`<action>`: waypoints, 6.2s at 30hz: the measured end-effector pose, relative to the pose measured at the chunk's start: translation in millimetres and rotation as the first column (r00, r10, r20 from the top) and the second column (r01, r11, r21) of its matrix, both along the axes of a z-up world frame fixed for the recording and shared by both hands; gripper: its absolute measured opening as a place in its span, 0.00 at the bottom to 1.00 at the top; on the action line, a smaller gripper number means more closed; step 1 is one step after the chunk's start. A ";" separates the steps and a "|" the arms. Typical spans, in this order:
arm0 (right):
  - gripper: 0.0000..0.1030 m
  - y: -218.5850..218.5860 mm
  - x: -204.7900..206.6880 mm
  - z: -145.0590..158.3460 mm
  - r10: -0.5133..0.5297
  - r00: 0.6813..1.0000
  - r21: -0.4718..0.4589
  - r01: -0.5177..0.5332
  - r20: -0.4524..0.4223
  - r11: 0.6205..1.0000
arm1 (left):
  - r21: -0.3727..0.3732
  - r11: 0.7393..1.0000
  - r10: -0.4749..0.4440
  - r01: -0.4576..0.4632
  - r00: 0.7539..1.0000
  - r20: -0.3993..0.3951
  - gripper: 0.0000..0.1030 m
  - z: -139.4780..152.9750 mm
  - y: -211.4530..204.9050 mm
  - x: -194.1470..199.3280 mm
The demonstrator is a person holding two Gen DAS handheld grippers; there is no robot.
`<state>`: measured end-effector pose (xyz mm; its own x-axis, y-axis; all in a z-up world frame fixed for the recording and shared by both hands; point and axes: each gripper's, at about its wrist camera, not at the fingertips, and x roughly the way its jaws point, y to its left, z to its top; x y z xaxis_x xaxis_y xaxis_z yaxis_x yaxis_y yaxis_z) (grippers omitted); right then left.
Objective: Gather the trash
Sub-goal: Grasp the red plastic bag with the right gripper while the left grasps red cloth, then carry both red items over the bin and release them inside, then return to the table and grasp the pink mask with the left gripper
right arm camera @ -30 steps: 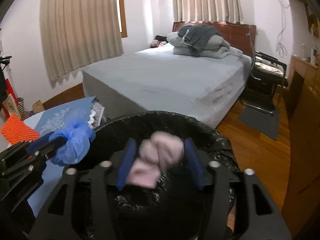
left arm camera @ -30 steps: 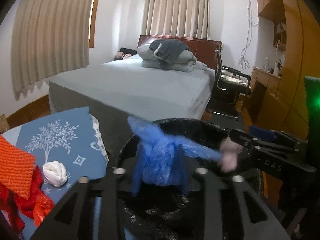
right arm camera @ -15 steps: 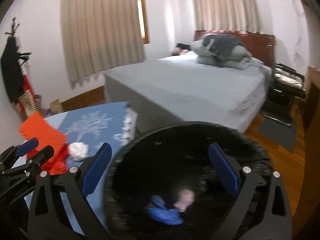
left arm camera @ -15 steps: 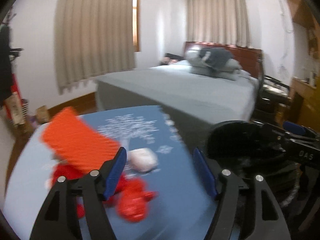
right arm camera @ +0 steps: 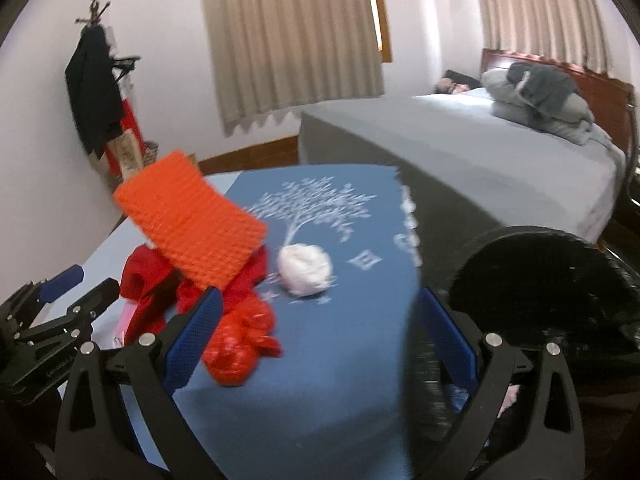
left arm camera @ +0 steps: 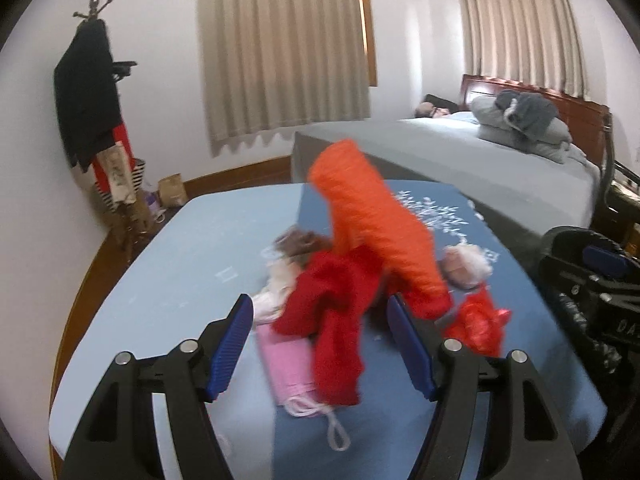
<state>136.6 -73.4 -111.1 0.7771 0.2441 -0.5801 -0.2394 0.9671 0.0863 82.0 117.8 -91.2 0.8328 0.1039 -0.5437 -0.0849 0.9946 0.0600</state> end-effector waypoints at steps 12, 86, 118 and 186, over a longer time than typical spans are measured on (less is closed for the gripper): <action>0.83 42.1 11.4 -38.9 0.066 0.990 -0.047 -0.072 -0.128 0.996 | -0.018 0.999 0.043 -0.044 0.999 -0.021 0.67 -19.9 30.7 -4.7; 0.31 -99.6 -30.5 61.2 -0.056 0.995 0.032 0.054 0.084 0.998 | -0.111 0.934 -0.318 0.340 0.931 0.178 0.03 64.8 -109.1 -15.8; 0.74 -243.9 -63.3 31.8 -0.416 0.905 -0.002 0.418 0.090 0.909 | -0.164 0.761 -0.618 0.628 0.778 0.114 0.39 46.5 -267.8 23.2; 0.94 10.3 12.4 -18.3 0.038 0.999 -0.011 -0.039 -0.028 0.999 | -0.081 0.994 0.059 -0.070 0.990 -0.129 0.10 -37.3 19.0 6.6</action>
